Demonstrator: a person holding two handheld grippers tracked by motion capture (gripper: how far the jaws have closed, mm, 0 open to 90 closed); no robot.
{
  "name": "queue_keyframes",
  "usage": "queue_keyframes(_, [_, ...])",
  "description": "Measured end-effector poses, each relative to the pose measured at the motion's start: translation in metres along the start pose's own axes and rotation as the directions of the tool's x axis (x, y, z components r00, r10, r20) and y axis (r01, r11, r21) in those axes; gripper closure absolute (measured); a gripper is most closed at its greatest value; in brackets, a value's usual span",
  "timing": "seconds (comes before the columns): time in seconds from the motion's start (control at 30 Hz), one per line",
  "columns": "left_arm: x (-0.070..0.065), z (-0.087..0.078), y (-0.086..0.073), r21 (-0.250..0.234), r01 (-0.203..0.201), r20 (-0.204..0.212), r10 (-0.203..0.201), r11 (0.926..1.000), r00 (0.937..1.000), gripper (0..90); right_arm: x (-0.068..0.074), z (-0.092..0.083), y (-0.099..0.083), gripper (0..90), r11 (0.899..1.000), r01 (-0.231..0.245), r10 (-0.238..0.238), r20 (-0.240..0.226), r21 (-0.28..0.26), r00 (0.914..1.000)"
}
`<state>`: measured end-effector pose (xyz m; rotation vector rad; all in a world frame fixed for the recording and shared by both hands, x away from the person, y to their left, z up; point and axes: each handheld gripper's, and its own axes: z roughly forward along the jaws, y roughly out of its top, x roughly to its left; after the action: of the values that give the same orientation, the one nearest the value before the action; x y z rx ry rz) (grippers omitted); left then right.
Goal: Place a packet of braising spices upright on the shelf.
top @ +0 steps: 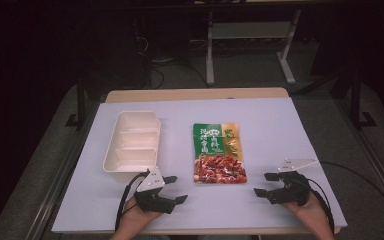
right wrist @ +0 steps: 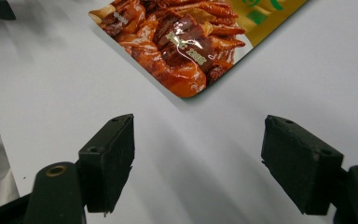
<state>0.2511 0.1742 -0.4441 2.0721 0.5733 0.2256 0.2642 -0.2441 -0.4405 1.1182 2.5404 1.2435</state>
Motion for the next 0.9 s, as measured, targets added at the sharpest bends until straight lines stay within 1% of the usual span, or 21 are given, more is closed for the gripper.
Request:
queue_keyframes(0.13, [0.0, -0.001, 0.001, -0.003, 0.005, -0.005, -0.005, 1.0, 1.0, 28.9, 0.0, 0.0, 0.001, 24.0, 1.0, -0.003, 0.003, -0.009, -0.007, 1.0])
queue_keyframes(0.23, [0.001, -0.001, 0.003, -0.018, 0.025, 0.003, -0.025, 0.9995, 0.9997, 30.7, 0.0, 0.0, 0.002, 23.8, 1.0, -0.002, 0.002, -0.015, -0.008, 0.9999])
queue_keyframes(0.4, [-0.001, 0.001, 0.006, -0.026, 0.027, 0.002, -0.027, 0.9993, 0.9996, 32.2, 0.0, 0.0, 0.001, 23.7, 1.0, 0.0, 0.0, -0.01, 0.002, 0.9999])
queue_keyframes(0.63, [-0.003, 0.006, 0.012, -0.021, 0.013, -0.002, -0.013, 0.9997, 0.9999, 35.9, -0.001, 0.001, 0.003, 23.4, 1.0, 0.001, -0.001, -0.009, 0.0, 1.0])
queue_keyframes(0.67, [-0.003, 0.007, 0.014, -0.025, 0.015, -0.004, -0.015, 0.9996, 0.9999, 37.4, -0.002, 0.0, 0.003, 23.0, 1.0, -0.005, 0.005, -0.005, -0.005, 1.0])
queue_keyframes(0.7, [-0.003, 0.009, 0.015, -0.03, 0.022, 0.003, -0.022, 0.9993, 0.9997, 37.4, -0.002, 0.0, 0.003, 23.0, 1.0, -0.005, 0.005, -0.005, -0.005, 1.0])
queue_keyframes(0.77, [-0.003, 0.011, 0.019, -0.029, 0.006, 0.003, -0.005, 0.9996, 1.0, 38.6, -0.003, 0.0, 0.003, 23.0, 1.0, -0.008, 0.008, -0.004, -0.01, 1.0])
queue_keyframes(0.9, [-0.005, 0.017, 0.025, -0.024, -0.012, -0.002, 0.012, 0.9996, 0.9999, 42.4, -0.003, 0.001, 0.006, 22.9, 1.0, -0.009, 0.009, 0.002, -0.015, 1.0])
